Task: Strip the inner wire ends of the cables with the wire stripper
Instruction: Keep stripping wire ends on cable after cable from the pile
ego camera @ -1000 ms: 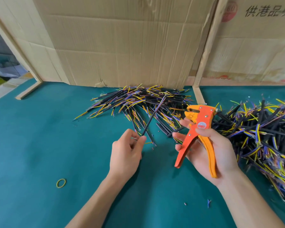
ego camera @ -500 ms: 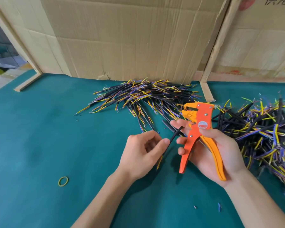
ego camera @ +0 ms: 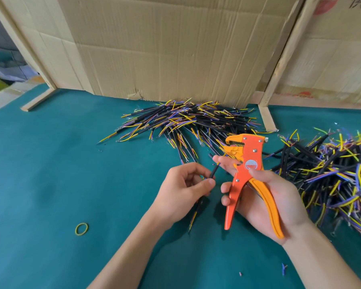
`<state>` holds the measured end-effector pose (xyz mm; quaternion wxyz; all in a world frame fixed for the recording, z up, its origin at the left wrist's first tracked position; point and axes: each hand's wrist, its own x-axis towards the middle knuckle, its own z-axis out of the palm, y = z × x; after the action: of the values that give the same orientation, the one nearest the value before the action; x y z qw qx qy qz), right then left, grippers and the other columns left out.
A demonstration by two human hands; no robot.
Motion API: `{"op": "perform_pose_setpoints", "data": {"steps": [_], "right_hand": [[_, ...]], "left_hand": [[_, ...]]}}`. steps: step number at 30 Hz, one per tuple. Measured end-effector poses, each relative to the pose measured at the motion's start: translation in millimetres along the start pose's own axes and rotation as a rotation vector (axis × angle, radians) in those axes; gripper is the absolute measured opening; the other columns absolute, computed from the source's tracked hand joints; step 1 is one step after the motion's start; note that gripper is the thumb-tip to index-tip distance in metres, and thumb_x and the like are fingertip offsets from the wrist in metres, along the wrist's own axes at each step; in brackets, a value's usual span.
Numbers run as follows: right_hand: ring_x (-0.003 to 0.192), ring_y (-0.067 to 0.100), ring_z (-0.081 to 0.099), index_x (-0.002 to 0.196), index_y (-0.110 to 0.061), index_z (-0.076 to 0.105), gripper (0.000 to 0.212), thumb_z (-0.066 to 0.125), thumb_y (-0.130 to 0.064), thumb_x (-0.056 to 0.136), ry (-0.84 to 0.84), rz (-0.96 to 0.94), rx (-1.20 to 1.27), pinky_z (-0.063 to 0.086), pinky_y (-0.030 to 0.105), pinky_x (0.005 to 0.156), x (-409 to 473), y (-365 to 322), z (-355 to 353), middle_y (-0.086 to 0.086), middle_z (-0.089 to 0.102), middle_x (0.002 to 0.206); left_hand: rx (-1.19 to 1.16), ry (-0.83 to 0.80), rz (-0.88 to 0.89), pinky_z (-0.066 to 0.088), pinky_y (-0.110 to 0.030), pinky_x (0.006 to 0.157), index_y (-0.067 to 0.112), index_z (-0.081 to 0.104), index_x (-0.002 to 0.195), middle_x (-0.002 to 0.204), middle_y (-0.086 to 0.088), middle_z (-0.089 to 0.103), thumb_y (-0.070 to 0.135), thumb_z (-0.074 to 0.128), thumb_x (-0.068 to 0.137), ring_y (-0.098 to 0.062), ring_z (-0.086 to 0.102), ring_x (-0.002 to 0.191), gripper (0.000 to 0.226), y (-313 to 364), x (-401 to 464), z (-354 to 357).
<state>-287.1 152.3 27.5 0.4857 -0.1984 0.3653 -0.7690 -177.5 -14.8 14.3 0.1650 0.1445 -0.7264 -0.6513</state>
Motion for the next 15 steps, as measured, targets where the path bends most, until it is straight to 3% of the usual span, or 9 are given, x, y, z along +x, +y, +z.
{"op": "perform_pose_setpoints", "data": {"steps": [4,9,13,15], "right_hand": [[0.082,0.025,0.066,0.131,-0.004,0.066,0.053,0.058,-0.034,0.087,0.073,-0.051,0.006,0.055,0.037,0.070,-0.9,-4.3,-3.9,0.011,0.057,0.147],[0.083,0.023,0.066,0.135,-0.003,0.063,0.055,0.054,-0.033,0.090,0.048,-0.072,-0.002,0.055,0.036,0.070,-2.7,-6.0,-4.1,0.009,0.054,0.150],[0.083,0.023,0.065,0.137,-0.004,0.061,0.055,0.053,-0.032,0.090,-0.011,-0.041,-0.022,0.055,0.036,0.070,-1.8,-4.5,-1.0,0.009,0.053,0.151],[0.083,0.024,0.065,0.139,-0.004,0.059,0.054,0.052,-0.030,0.092,-0.046,-0.010,-0.034,0.054,0.037,0.070,-1.3,-2.3,0.6,0.008,0.051,0.153]], "left_hand": [[-0.005,-0.004,0.016,0.038,-0.016,0.049,0.015,0.071,0.099,0.062,-0.003,0.061,0.026,0.071,0.082,-0.012,0.049,0.051,0.020,1.2,1.0,-1.3],[-0.010,-0.081,0.001,0.040,-0.019,0.053,0.020,0.070,0.114,0.057,0.006,0.047,0.020,0.068,0.082,-0.018,0.058,0.060,0.031,3.5,-1.0,-3.4],[-0.001,-0.092,0.026,0.040,-0.023,0.049,0.016,0.069,0.108,0.059,-0.011,0.052,0.020,0.069,0.093,-0.018,0.054,0.050,0.016,5.2,-1.0,-2.8],[-0.006,-0.041,0.048,0.041,-0.022,0.048,0.012,0.068,0.102,0.062,-0.012,0.062,0.024,0.068,0.097,-0.016,0.048,0.048,0.014,3.8,-0.1,-1.7]]}}
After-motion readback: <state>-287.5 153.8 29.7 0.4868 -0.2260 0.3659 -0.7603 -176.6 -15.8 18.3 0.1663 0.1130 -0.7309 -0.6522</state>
